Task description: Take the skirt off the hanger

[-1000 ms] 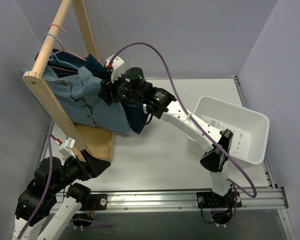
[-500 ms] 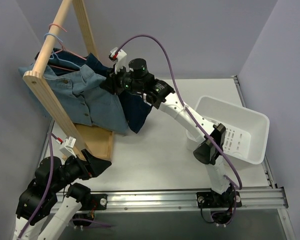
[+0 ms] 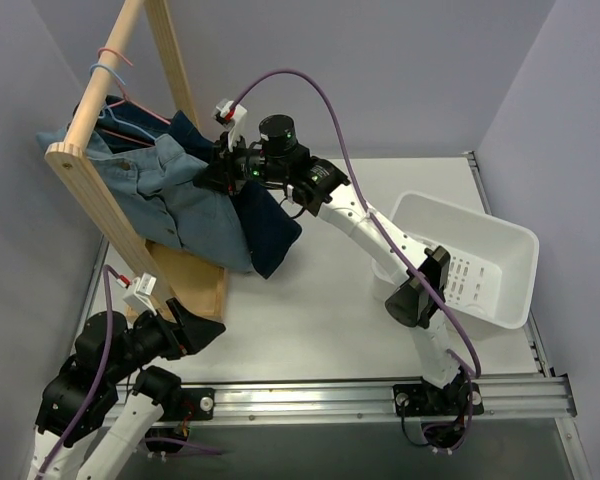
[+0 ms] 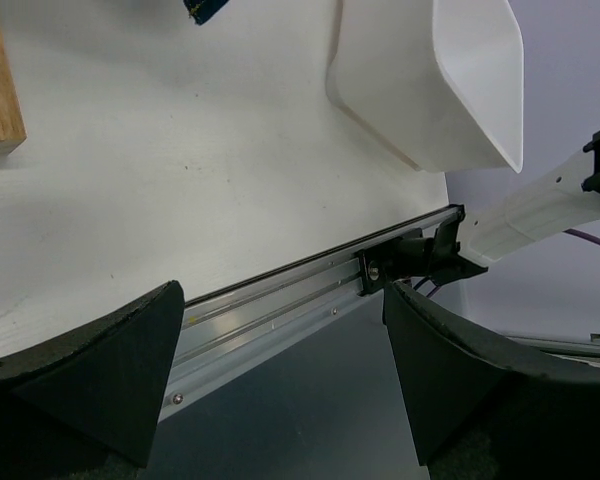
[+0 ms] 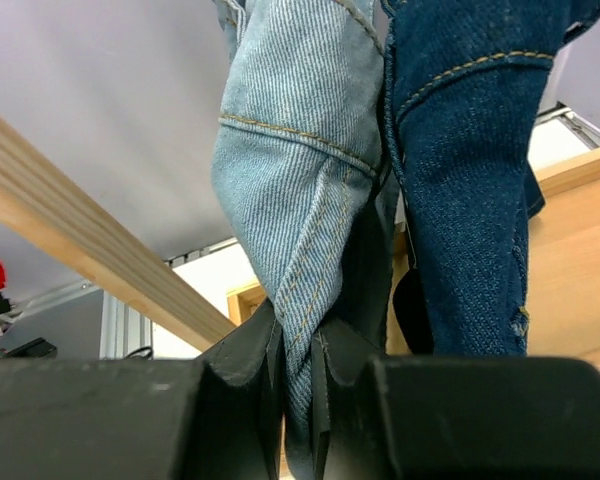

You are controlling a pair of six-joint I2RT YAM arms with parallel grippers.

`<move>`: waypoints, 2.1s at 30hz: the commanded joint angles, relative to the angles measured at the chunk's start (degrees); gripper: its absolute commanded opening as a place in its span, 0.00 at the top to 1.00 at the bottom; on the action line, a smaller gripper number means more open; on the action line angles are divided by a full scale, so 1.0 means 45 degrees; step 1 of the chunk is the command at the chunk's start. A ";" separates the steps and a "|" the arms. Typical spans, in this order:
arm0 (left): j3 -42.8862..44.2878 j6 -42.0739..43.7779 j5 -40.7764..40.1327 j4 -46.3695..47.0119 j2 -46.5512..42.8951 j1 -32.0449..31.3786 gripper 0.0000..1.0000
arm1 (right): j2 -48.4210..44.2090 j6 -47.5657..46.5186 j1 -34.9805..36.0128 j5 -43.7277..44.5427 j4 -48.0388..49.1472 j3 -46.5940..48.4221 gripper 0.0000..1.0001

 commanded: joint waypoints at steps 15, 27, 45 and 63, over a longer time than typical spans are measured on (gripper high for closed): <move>-0.0183 -0.0234 0.0514 0.0927 0.0248 0.0056 0.10 | -0.0155 0.0649 0.0438 -0.1381 0.1189 0.1742 1.00; -0.0104 -0.0214 0.0612 0.0888 0.0365 0.0056 0.10 | 0.0762 0.1313 0.0985 -0.0991 0.2322 0.2873 1.00; -0.0007 -0.0078 0.0788 0.1025 0.0599 0.0056 0.10 | 0.0804 0.1431 0.1376 -0.0328 0.2225 0.2292 1.00; 0.3020 0.2442 0.0514 -0.0518 0.3450 0.0056 0.17 | -0.3628 0.0630 0.1259 0.1623 0.2479 -0.4192 1.00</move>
